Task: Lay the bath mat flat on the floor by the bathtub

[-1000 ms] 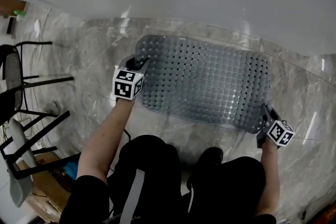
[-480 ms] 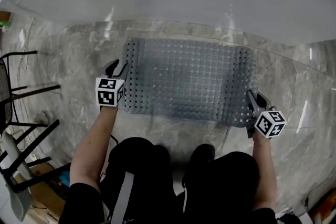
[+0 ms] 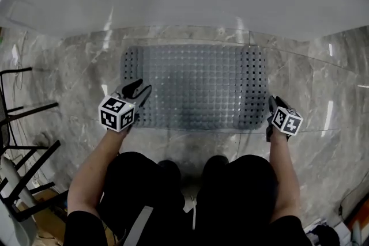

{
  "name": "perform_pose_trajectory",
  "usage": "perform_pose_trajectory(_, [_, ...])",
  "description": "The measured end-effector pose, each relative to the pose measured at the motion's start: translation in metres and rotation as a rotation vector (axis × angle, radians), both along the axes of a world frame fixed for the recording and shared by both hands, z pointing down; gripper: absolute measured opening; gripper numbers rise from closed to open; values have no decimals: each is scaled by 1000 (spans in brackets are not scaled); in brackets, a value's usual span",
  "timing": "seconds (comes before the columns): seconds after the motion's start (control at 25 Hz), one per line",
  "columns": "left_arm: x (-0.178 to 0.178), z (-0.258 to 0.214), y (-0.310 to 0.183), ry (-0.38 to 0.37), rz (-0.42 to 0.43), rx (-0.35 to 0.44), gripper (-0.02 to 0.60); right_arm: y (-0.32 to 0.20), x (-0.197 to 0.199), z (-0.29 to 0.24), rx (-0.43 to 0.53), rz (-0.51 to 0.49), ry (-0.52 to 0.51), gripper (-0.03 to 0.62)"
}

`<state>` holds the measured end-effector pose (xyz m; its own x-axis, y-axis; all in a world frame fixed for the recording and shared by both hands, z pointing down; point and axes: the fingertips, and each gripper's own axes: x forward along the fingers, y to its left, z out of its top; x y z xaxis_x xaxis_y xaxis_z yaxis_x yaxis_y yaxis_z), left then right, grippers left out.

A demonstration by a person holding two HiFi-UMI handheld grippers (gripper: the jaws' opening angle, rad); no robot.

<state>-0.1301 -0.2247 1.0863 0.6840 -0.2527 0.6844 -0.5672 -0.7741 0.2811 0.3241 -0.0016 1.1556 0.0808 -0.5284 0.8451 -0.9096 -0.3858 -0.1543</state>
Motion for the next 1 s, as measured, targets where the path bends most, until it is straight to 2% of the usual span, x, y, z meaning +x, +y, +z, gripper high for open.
perform_pose_trajectory(0.08, [5,-3,2,21,8,-14,166,1,2,0,40,17,-26,81])
perform_pose_trajectory(0.28, [12,3,5,21,12,-38,164,-13,-21,22,23,-151,-30,63])
perform_pose_trajectory(0.36, [13,6,8,12,23,-42,164,-27,-20,27,32,-185,-20,57])
perform_pose_trajectory(0.52, [12,11,12,-4,31,-48,164,-45,-18,36,48,-167,-53,52])
perform_pose_trajectory(0.76, [5,12,10,-17,7,-49,164,-42,-19,50,38,-137,-80,51])
perform_pose_trajectory(1.0, [5,15,8,-5,-31,-68,163,-43,-21,56,14,-168,-66,41])
